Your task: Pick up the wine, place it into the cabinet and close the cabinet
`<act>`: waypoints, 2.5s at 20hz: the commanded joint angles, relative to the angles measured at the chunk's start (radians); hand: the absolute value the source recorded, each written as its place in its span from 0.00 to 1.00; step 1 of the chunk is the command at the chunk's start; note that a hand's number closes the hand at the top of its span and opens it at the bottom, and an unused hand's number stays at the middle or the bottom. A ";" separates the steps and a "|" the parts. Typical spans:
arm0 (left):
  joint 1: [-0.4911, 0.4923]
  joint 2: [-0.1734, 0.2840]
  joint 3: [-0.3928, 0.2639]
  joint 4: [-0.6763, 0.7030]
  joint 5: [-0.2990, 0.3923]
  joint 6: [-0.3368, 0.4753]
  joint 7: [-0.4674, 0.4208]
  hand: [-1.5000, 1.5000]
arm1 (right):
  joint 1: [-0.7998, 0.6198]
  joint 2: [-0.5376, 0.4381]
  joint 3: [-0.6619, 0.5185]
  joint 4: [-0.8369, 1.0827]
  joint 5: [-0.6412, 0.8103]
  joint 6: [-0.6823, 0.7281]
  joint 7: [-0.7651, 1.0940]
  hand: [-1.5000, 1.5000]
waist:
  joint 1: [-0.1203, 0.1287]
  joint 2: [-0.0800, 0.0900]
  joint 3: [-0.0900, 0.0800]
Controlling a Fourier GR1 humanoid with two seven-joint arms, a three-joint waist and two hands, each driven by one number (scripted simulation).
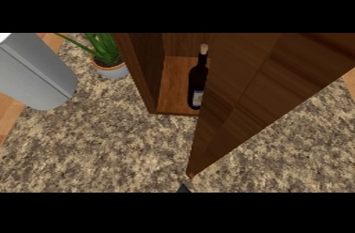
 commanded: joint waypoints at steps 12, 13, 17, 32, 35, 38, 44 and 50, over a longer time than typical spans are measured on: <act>0.095 0.080 0.165 0.082 0.053 -0.209 0.034 0.00 | -0.566 0.168 -0.350 0.661 -0.192 -0.069 -0.127 1.00 | 0.012 0.018 0.005; 0.123 0.048 0.160 0.078 0.024 -0.198 0.004 0.00 | -0.605 0.168 -0.368 0.701 -0.209 -0.058 -0.116 1.00 | 0.011 0.014 0.004; 0.163 0.046 0.203 0.108 0.010 -0.264 0.005 0.00 | -0.654 0.169 -0.435 0.861 -0.299 0.051 -0.240 1.00 | 0.010 0.014 0.005; 0.131 -0.002 0.304 0.193 0.023 -0.323 0.106 0.00 | -0.749 0.169 -0.384 1.232 -0.723 0.737 -0.090 1.00 | -0.007 0.017 0.004; 0.089 -0.016 0.315 0.188 0.041 -0.315 0.158 0.00 | -0.821 0.169 -0.410 1.375 -0.791 0.765 -0.125 1.00 | -0.006 0.023 0.004; 0.087 -0.055 0.319 0.193 -0.017 -0.311 0.160 0.00 | -0.841 0.169 -0.453 1.430 -0.843 0.804 -0.157 1.00 | -0.015 0.019 0.004; 0.145 -0.047 0.415 0.160 0.020 -0.310 0.202 0.00 | -0.808 0.169 -0.515 1.562 -0.824 0.931 -0.272 1.00 | -0.018 0.017 0.006; 0.120 -0.102 0.425 0.204 -0.024 -0.347 0.216 0.00 | -0.891 0.156 -0.563 1.684 -0.856 0.923 -0.298 1.00 | -0.015 0.022 0.004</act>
